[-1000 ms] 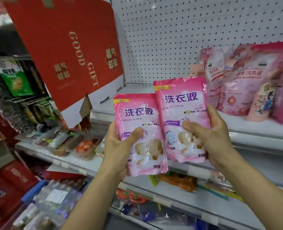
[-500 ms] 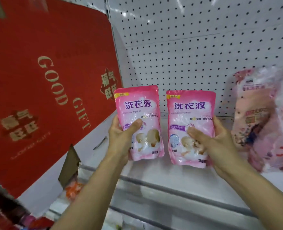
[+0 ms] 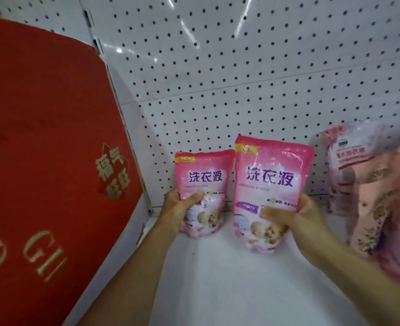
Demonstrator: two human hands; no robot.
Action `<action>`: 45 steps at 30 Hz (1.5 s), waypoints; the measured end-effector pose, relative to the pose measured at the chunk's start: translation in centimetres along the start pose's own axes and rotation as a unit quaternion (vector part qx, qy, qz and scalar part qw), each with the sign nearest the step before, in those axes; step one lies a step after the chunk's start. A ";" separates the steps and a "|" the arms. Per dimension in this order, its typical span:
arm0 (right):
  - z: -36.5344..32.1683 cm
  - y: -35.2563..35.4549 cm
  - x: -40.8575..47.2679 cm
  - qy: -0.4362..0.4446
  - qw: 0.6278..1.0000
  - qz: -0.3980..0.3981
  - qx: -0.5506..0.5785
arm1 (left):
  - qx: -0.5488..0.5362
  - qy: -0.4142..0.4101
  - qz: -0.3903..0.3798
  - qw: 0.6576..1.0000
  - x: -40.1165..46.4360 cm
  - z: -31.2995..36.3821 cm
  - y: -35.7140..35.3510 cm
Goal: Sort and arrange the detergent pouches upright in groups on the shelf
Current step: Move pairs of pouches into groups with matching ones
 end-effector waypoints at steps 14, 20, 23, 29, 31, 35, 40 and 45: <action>-0.9 -2.9 5.5 0.013 0.993 0.087 0.073 | -0.102 -0.066 0.115 0.986 2.8 4.6 1.9; -0.7 -4.7 8.8 0.017 0.995 0.083 0.059 | -0.104 -0.050 0.133 0.984 4.3 4.6 2.0; 0.2 -4.7 9.5 0.007 0.997 0.071 0.041 | -0.120 -0.026 0.128 0.984 4.7 4.2 2.0; -0.1 -4.6 9.6 0.025 0.997 0.078 -0.008 | -0.078 -0.065 0.208 0.973 3.4 5.4 2.1; -0.2 -4.2 9.1 0.031 0.994 0.094 -0.043 | -0.003 -0.103 0.254 0.962 2.1 6.2 2.0; -1.6 -2.9 6.9 0.055 0.987 0.106 -0.110 | 0.176 -0.249 0.295 0.905 -2.7 9.6 -0.1; -4.4 0.2 -0.1 0.164 0.950 0.097 -0.246 | 0.143 -0.313 0.097 0.934 -9.3 11.9 -7.3; -6.7 4.0 -7.1 0.283 0.909 0.106 -0.288 | 0.109 -0.241 -0.129 0.956 -13.1 10.8 -15.9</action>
Point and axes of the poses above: each hand's wrist, its own x-axis towards the middle knuckle, its own y-axis out of the back of the hand, z = x × y, the point moved 7 cm from there along x, towards the middle knuckle, and after that the axes turned 6 degrees about z, right-handed, at the moved point
